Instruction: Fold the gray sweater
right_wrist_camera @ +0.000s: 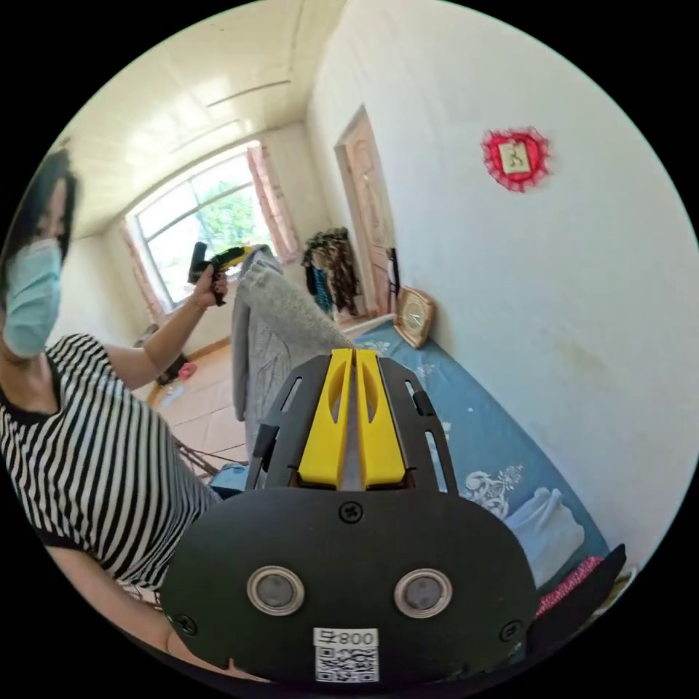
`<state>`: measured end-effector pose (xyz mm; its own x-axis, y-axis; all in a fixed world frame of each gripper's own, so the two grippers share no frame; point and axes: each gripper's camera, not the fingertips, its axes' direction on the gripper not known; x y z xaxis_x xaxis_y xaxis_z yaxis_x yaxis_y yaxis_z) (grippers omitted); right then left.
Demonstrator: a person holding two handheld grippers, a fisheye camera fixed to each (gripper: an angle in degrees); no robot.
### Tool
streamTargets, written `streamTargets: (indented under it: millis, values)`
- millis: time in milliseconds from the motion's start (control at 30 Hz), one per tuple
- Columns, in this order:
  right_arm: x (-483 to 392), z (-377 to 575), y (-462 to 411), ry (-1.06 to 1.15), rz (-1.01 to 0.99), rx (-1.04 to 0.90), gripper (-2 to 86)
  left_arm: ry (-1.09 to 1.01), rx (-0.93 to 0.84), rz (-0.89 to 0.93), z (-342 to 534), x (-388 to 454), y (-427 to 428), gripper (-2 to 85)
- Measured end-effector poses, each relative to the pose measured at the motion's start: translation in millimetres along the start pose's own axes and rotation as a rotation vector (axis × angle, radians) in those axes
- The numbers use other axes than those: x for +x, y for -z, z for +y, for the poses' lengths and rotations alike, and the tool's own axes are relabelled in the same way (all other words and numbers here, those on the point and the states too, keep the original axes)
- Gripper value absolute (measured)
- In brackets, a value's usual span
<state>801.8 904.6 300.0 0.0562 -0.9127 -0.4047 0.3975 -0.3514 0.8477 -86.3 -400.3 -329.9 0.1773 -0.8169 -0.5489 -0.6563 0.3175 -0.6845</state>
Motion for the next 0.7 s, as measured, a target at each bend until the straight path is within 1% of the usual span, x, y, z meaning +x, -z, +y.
streamTargets:
  millis: [67,100,133,167,200,267,300,333,400,467,500,567,600,633,667,700]
  values:
    - [75,-32,-42,-0.106,0.136,-0.1,0.7,0.042,-0.093,-0.001,-60,-56,-76,2.8]
    - [96,-40,-57,-0.13,0.178,-0.14,0.8,0.05,-0.12,-0.017,-75,-70,-97,3.0]
    - [141,-54,-86,-0.209,0.254,-0.221,1.0,0.07,-0.179,-0.052,-103,-101,-139,3.3]
    - [186,-62,-117,-0.285,0.28,-0.319,1.1,0.114,-0.251,-0.106,-127,-134,-182,3.6]
    - [207,-63,-132,-0.325,0.31,-0.375,1.2,0.174,-0.275,-0.13,-138,-153,-201,3.8]
    - [274,-49,-171,-0.531,0.455,-0.526,1.2,0.312,-0.329,-0.059,-170,-218,-254,4.7]
    - [285,-41,-177,-0.564,0.462,-0.552,1.2,0.339,-0.341,-0.076,-176,-232,-262,4.7]
    - [300,-25,-183,-0.613,0.459,-0.573,1.2,0.366,-0.369,-0.12,-185,-256,-274,4.9]
    - [313,5,-180,-0.653,0.412,-0.57,1.1,0.386,-0.457,-0.119,-188,-290,-290,5.1]
    - [320,63,-169,-0.723,0.327,-0.609,1.0,0.475,-0.666,-0.064,-165,-332,-305,5.2]
    - [321,80,-165,-0.747,0.306,-0.627,0.9,0.504,-0.724,-0.071,-155,-341,-306,5.2]
    - [317,150,-148,-0.858,0.209,-0.715,0.6,0.672,-0.922,-0.065,-113,-368,-298,5.3]
    - [316,167,-142,-0.891,0.196,-0.737,0.5,0.727,-0.96,-0.054,-102,-372,-294,5.3]
    - [311,198,-127,-0.96,0.171,-0.756,0.4,0.831,-1.02,-0.034,-86,-378,-284,5.3]
    - [306,225,-112,-1.027,0.124,-0.747,0.3,0.92,-1.054,-0.03,-77,-379,-272,5.3]
    - [304,237,-105,-1.061,0.092,-0.739,0.3,0.96,-1.061,-0.027,-75,-379,-266,5.3]
